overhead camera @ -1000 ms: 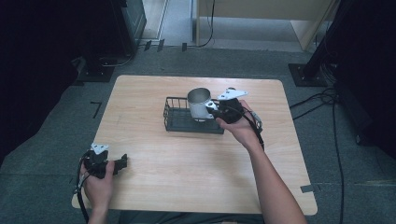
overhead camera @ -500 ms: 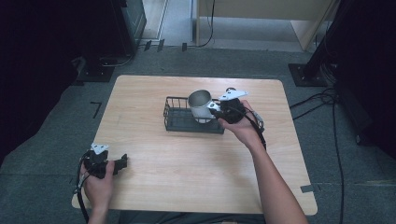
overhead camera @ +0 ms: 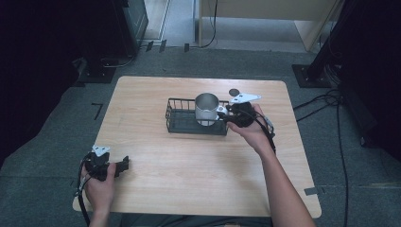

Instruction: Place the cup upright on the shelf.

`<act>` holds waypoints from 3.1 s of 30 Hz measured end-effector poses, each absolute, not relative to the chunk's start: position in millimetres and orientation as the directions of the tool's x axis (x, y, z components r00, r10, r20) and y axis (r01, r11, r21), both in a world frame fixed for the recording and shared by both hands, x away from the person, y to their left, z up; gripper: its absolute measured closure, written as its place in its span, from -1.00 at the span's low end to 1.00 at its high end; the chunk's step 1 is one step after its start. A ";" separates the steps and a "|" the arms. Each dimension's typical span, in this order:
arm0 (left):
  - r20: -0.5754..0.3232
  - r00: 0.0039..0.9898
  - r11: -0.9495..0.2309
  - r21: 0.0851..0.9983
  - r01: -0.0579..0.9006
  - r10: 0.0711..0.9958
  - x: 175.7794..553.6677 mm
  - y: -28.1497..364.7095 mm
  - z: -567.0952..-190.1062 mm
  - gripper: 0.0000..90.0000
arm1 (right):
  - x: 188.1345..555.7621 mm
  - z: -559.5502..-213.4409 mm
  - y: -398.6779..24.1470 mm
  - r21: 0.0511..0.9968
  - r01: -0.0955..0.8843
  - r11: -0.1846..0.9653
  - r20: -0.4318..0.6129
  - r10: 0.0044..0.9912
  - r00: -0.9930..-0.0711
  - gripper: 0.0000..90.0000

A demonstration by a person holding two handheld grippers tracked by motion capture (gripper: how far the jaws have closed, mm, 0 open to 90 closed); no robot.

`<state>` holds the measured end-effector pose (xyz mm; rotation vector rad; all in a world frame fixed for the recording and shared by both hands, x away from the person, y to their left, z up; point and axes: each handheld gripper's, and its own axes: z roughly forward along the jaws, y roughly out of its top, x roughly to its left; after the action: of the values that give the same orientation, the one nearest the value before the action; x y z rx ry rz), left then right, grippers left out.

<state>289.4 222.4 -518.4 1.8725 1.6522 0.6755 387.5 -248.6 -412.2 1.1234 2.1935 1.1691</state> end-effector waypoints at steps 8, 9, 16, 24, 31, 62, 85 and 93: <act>0.013 0.119 -0.095 0.690 0.718 0.993 289.4 222.4 -518.4 -1.00 | 379.3 -401.5 -260.4 0.851 0.456 0.259 0.046 0.830 -0.556 -0.05; 0.013 0.119 -0.095 0.690 0.718 0.993 289.4 222.4 -518.4 -1.00 | 377.9 -400.3 -261.8 0.853 0.459 0.250 0.048 0.837 -0.545 -0.17; 0.013 0.119 -0.095 0.689 0.718 0.993 289.4 222.3 -518.3 -1.00 | 366.7 -397.0 -272.1 0.846 0.492 0.206 0.054 0.885 -0.463 -0.76; 0.013 0.119 -0.095 0.690 0.718 0.993 289.4 222.4 -518.4 -1.00 | 352.9 -400.5 -290.4 0.833 0.535 0.137 0.096 0.918 -0.384 -1.00; 0.013 0.119 -0.095 0.690 0.718 0.993 289.4 222.3 -518.4 -1.00 | 337.2 -406.1 -304.7 0.838 0.532 0.125 0.097 0.924 -0.370 -1.00; 0.014 0.120 -0.097 0.689 0.718 0.993 289.3 222.4 -518.4 -1.00 | 271.1 -447.6 -362.2 0.814 0.578 0.065 0.104 0.962 -0.254 -1.00; 0.015 0.120 -0.097 0.689 0.718 0.993 289.3 222.4 -518.4 -1.00 | 231.8 -484.1 -398.3 0.780 0.626 0.001 0.120 0.981 -0.150 -1.00; 0.015 0.120 -0.097 0.689 0.718 0.993 289.3 222.4 -518.4 -1.00 | 214.4 -499.7 -409.5 0.763 0.646 -0.008 0.109 0.987 -0.116 -1.00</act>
<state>289.3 222.4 -518.4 1.8743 1.6517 0.6759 214.4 -409.5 -499.7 1.6880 1.8033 0.9534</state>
